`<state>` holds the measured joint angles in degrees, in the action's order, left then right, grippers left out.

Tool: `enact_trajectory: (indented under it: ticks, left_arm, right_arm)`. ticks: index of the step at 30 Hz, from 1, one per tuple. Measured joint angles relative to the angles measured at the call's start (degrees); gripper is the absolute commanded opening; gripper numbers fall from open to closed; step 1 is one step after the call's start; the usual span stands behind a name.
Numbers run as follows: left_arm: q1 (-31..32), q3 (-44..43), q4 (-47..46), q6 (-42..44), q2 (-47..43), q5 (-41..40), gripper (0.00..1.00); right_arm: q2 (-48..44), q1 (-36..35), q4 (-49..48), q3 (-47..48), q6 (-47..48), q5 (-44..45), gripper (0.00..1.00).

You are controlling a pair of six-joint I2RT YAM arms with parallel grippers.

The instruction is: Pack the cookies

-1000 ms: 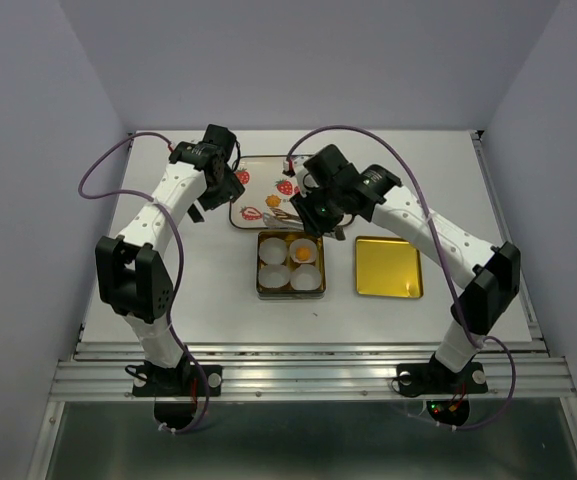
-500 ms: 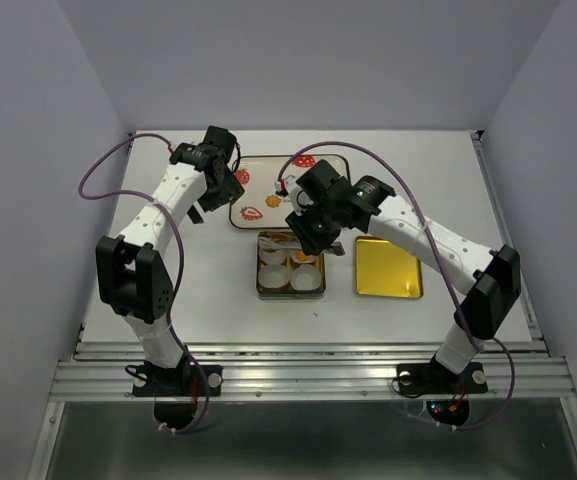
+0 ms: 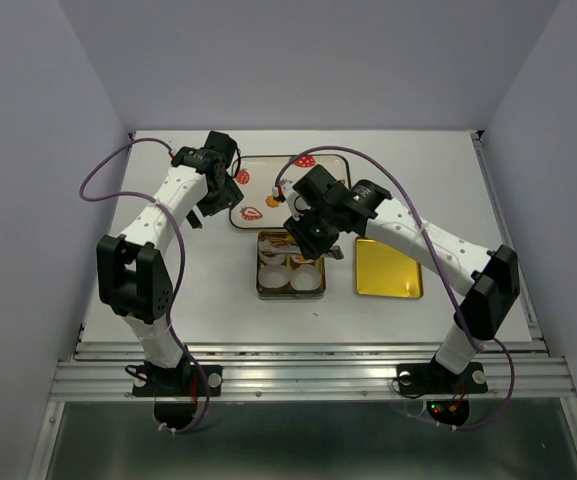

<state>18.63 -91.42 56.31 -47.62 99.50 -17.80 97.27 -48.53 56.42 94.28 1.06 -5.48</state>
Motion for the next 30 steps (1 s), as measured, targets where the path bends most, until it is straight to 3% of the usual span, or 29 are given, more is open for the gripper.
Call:
enact_trajectory:
  ticks: [30]
  left_arm:
    - [0.00,1.11,-0.74,0.63,-1.51,-0.28,0.99]
  right_arm:
    - [2.12,-0.24,-0.46,-0.59,-0.68,2.49,0.40]
